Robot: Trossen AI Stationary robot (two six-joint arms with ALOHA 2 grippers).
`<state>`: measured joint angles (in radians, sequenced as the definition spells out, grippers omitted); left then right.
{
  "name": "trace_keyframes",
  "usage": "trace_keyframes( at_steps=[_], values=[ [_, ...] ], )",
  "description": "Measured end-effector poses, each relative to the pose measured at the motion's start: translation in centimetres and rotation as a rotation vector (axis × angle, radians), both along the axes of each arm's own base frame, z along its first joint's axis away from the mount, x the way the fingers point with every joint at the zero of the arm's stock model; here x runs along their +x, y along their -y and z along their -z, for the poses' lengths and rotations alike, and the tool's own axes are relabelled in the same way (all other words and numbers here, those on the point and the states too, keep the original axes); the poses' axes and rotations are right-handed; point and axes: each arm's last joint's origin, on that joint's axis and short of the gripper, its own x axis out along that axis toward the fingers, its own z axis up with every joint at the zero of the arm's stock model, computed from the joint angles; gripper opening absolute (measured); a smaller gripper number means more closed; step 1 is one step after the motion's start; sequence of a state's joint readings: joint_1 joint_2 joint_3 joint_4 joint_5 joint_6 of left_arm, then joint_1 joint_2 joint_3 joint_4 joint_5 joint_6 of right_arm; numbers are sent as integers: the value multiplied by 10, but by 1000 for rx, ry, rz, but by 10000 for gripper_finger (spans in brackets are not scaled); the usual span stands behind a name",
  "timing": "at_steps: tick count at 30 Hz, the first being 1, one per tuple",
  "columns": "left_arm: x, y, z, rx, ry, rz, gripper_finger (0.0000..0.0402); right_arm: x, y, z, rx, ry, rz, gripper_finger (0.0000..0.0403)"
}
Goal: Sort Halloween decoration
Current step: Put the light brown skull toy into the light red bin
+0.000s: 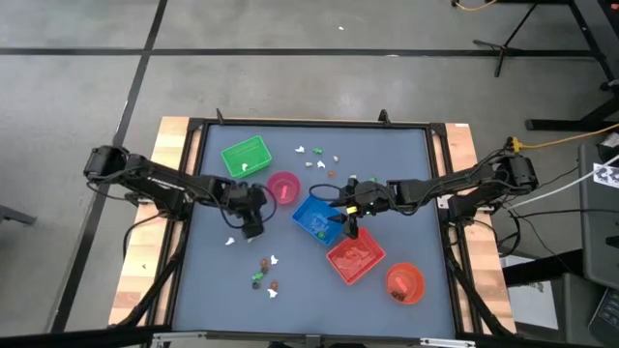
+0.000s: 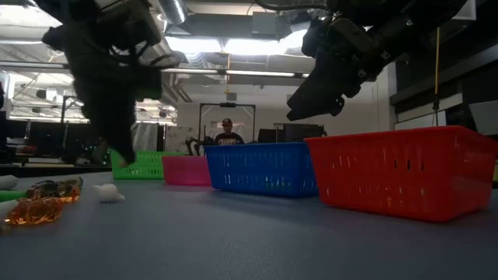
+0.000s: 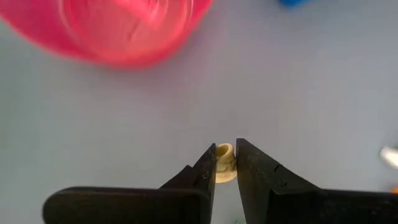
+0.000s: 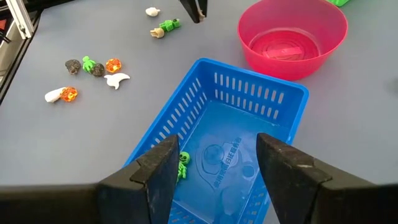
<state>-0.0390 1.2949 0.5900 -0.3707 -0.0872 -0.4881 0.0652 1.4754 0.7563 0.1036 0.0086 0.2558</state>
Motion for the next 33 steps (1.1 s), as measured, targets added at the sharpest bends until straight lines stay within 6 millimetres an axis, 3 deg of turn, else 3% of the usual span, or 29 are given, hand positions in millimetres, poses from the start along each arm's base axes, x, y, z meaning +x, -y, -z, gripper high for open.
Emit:
trace_keyframes(
  at_steps=[16, 26, 33],
  values=[
    [26, -31, -22, 26, 362, -138, 38, 0, 0, 0, 0, 0, 0, 214],
    [24, -48, -24, 150, 372, -279, 38, 0, 0, 0, 0, 0, 0, 214],
    [24, -48, -24, 210, 353, -208, 43, 0, 0, 0, 0, 0, 0, 214]
  ],
)
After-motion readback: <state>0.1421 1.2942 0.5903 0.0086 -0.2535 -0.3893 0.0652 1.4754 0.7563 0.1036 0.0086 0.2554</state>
